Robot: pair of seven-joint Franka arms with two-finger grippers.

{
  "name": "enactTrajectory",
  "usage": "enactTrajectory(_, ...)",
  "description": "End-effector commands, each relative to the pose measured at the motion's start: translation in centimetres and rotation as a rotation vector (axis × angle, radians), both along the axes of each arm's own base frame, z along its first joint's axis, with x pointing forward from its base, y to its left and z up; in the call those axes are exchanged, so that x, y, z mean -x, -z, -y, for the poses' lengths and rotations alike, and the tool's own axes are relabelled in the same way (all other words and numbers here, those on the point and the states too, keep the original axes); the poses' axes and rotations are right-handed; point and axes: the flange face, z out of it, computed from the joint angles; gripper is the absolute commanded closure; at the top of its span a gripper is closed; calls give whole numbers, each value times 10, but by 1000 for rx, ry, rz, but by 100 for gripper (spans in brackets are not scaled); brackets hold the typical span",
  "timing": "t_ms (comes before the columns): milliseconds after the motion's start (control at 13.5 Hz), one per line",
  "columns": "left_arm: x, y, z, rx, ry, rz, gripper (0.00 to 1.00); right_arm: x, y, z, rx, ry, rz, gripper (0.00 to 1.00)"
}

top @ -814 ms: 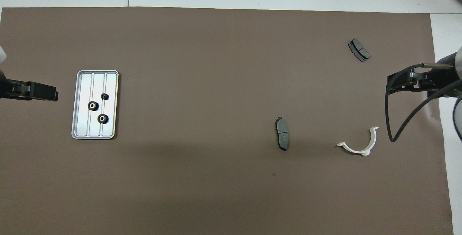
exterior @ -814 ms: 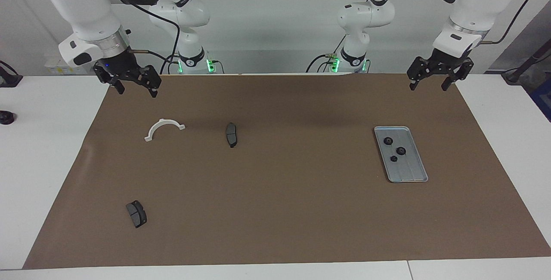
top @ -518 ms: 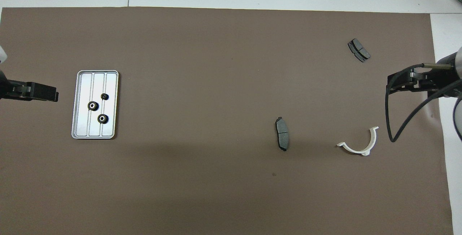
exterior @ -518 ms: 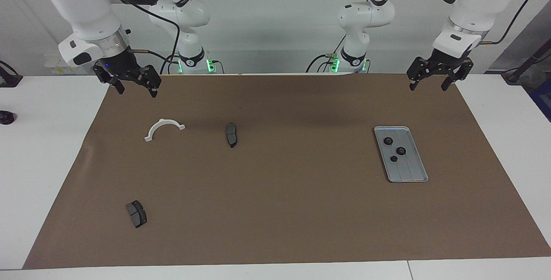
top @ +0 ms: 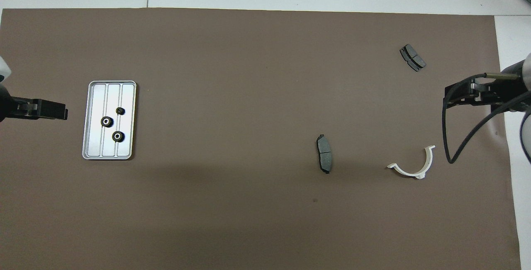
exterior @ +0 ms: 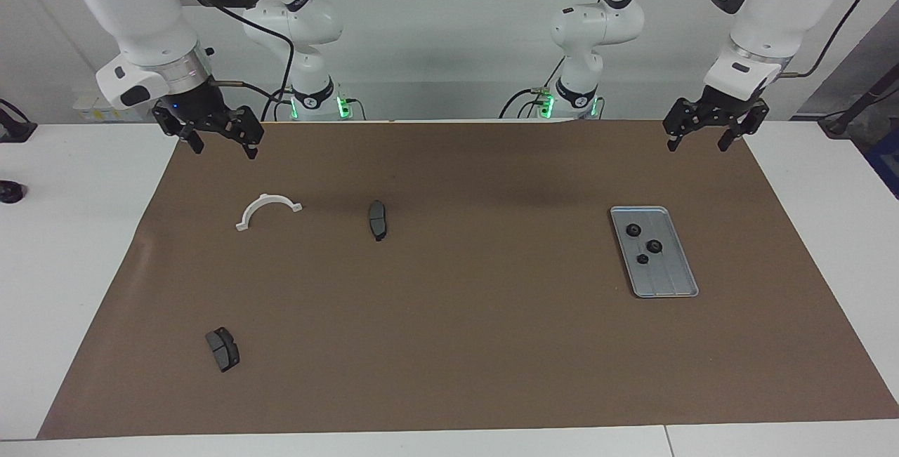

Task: Place bearing gear from tray to pile

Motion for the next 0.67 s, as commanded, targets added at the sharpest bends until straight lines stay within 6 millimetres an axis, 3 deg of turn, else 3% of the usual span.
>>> enactTrajectory(0, 0, 16, -8, 12, -17, 16, 0, 5, -1, -1, -20, -8, 14, 0)
enactTrajectory(444, -30, 122, -4, 22, -15, -29, 0, 5, -1, -1, -20, -8, 14, 0)
enactTrajectory(592, -31, 158, -8, 25, -22, -12, 0, 5, -1, -1, -20, -8, 14, 0)
